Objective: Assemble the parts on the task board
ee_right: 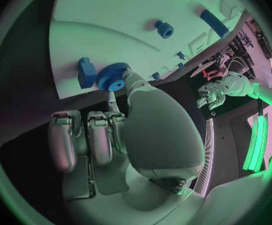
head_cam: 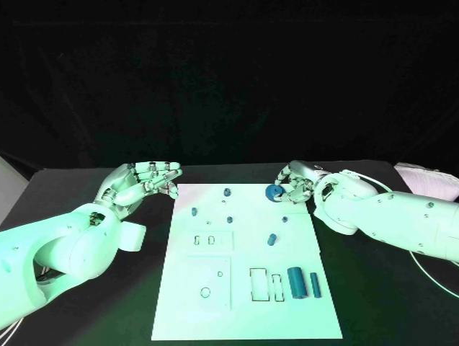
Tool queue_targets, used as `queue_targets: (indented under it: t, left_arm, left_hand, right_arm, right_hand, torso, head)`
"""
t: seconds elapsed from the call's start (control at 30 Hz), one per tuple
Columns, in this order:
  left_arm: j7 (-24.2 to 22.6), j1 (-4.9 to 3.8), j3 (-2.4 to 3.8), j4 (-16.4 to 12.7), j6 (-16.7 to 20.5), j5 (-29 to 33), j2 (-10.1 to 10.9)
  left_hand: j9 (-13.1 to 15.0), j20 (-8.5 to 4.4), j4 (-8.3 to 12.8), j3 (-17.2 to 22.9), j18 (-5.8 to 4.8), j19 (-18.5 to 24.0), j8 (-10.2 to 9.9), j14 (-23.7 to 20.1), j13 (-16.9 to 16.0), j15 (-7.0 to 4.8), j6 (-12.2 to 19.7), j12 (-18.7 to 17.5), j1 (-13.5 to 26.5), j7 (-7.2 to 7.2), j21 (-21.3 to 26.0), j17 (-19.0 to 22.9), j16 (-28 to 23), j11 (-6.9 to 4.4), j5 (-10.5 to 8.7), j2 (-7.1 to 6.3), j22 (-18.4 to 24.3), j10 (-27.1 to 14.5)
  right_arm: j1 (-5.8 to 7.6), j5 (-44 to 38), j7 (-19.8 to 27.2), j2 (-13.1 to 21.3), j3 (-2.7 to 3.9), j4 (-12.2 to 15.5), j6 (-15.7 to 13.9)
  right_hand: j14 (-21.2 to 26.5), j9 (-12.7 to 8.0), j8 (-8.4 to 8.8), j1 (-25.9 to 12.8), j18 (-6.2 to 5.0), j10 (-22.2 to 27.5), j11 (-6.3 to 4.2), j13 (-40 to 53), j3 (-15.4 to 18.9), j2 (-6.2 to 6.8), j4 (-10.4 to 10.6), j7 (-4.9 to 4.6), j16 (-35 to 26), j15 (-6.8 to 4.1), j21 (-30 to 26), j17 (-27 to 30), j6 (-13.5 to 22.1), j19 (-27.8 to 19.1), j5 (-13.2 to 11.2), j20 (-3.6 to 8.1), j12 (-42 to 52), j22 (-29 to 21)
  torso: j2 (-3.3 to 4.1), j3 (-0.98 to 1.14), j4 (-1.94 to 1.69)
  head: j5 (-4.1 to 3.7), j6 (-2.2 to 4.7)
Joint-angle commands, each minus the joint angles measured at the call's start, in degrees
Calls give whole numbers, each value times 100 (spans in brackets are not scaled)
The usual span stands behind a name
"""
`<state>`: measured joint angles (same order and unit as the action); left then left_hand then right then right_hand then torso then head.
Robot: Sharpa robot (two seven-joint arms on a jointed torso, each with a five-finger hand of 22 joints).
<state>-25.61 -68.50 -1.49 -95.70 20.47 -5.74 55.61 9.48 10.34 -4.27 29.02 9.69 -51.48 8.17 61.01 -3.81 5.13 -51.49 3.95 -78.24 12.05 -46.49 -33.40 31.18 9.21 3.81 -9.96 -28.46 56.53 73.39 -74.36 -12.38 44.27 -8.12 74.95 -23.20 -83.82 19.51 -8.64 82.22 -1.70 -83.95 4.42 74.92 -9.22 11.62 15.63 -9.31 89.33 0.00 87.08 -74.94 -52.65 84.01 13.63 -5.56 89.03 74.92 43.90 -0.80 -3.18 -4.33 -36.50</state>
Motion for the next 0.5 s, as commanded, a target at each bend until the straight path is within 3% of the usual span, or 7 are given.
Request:
queue_targets:
  t: [0.03,0.3,0.5]
  left_arm:
    - [-25,-6,5,-8,-100,18,-9]
    - [-16,-6,5,-10,-104,18,-5]
    - [-9,-6,5,-6,-106,18,-5]
  left_hand:
    - [6,5,24,-2,73,24,-12,-36,-1,-11,24,5,30,-12,-11,-6,37,-12,-9,39,-6,-36]
    - [8,5,27,1,74,34,-13,-41,-1,-11,24,8,33,-12,-28,-14,50,-13,-9,41,-17,-38]
    - [8,5,27,1,74,34,-13,-41,-1,-11,24,8,33,-12,-28,-14,50,-13,-9,41,-17,-38]
  right_arm:
    - [-4,37,-5,-13,0,-18,103]
    - [-13,-74,-16,-43,0,-41,117]
    - [-26,-410,-9,-43,-1,31,-236]
  right_hand:
    - [-580,10,-34,29,92,-537,13,1434,-5,-65,35,0,21,29,36,-1347,-58,459,28,-54,36,1203]
    - [-583,44,-171,204,103,-580,-59,1480,-237,-160,23,83,24,-27,77,-1358,-318,478,37,-14,73,1254]
    - [-583,71,-305,346,121,-605,-163,1508,-631,-241,-17,196,23,-119,135,-1360,-585,509,-59,67,97,1326]
  torso:
    - [0,-3,-3]
    - [6,-1,0]
    - [-1,-2,2]
  head:
    - [-5,-8]
    - [1,-21]
    - [0,-20]
